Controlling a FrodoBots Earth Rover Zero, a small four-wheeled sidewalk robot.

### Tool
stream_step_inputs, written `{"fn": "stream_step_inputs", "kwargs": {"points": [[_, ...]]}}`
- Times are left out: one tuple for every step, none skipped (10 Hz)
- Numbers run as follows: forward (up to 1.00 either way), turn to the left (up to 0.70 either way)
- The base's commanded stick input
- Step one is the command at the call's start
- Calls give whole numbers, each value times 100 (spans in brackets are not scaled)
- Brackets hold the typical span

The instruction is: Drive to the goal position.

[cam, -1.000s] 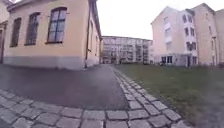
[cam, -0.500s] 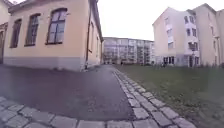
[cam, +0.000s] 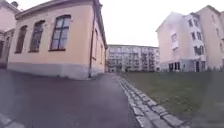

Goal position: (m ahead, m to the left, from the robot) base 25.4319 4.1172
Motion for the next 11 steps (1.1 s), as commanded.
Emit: {"fn": "stream_step_inputs", "kwargs": {"points": [[85, 0], [85, 0], [85, 0], [85, 0], [85, 0], [85, 0], [85, 0], [85, 0], [85, 0], [85, 0], [85, 0]]}}
